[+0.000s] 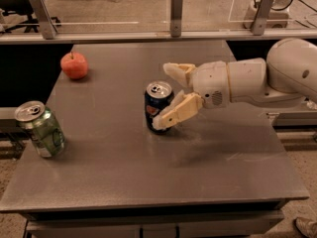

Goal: Knock pepsi can over

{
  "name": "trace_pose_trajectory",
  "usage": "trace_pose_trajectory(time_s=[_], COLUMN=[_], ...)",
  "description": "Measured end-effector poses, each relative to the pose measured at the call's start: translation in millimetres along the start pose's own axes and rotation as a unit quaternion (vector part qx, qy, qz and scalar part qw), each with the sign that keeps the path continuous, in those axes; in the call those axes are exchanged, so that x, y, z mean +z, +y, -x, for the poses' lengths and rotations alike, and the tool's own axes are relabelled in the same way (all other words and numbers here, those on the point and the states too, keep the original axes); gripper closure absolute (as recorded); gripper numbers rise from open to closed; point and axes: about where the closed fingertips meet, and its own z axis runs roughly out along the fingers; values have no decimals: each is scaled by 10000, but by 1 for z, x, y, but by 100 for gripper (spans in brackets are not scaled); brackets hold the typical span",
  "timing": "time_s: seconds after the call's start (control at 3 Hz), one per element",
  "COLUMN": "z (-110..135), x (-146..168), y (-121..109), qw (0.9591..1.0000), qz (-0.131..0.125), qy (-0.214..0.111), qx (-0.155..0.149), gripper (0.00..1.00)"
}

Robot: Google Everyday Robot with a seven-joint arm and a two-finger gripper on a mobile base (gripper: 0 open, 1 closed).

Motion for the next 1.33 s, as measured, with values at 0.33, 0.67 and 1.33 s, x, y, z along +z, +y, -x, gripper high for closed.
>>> trace_pose_trajectory(time_s=[0.33, 0.67, 1.33], z=[-1, 0, 2], x=[13, 16, 20], y=[-1, 1, 3], qw=[9973, 9958, 9956], qz=[62, 91, 131], qy=[-436, -445, -444], qx=[-591, -797, -815], gripper=[0, 0, 41])
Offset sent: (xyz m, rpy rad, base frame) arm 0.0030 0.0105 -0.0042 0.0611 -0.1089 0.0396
